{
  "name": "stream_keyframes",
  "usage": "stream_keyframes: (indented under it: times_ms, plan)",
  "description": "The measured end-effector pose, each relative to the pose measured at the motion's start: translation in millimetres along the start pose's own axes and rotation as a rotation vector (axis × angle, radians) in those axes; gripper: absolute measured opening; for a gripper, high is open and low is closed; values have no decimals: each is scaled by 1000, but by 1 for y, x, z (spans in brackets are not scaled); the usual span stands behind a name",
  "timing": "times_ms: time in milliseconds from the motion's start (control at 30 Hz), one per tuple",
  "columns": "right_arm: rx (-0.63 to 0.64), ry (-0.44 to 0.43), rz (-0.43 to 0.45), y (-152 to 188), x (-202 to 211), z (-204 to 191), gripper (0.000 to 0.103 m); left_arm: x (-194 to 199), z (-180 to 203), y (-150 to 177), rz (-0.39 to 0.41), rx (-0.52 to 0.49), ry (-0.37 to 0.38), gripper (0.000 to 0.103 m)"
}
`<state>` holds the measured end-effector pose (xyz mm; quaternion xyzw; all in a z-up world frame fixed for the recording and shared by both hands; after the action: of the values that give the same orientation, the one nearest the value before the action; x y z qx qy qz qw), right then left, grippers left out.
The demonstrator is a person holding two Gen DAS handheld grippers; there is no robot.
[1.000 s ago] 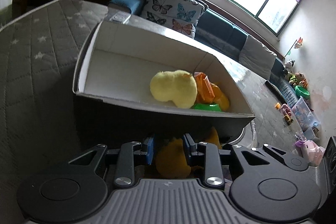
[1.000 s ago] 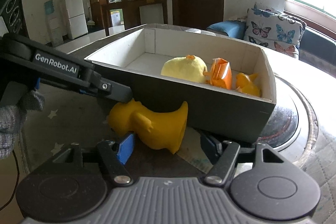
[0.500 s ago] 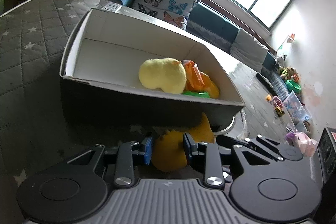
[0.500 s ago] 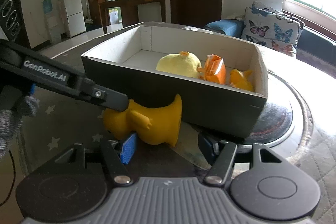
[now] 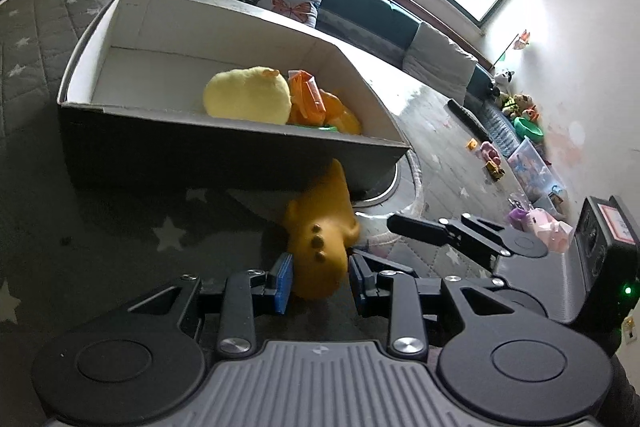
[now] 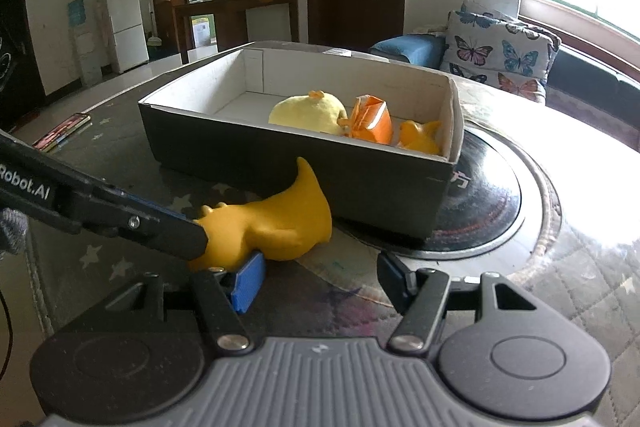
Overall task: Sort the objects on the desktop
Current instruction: 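Move the left gripper to the large orange rubber duck and grasp it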
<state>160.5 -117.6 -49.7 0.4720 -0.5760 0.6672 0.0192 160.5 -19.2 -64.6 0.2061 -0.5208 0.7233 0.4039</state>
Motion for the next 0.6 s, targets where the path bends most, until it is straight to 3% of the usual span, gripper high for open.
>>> stream_keyframes:
  times_ms: [200,600]
  plan:
    - [-13,-3,0,2,-1,3,63,-4,-12,-15,18,29,-17,33]
    - [-44,10,-14,2,-11,11,59,-31,-6,-25,-24,30,17,35]
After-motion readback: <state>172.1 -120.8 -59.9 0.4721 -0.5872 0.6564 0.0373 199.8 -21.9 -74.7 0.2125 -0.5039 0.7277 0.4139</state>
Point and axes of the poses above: each gripper's, at about its wrist camera, not at the fingertips, and x roughly against the way its jaws point, z to its right, y to its underside, the point moved 10 cm from there along -x, roughly the way its jaws point, and after that the axes turned 7 degrees about -y, right-handed, at the moved point
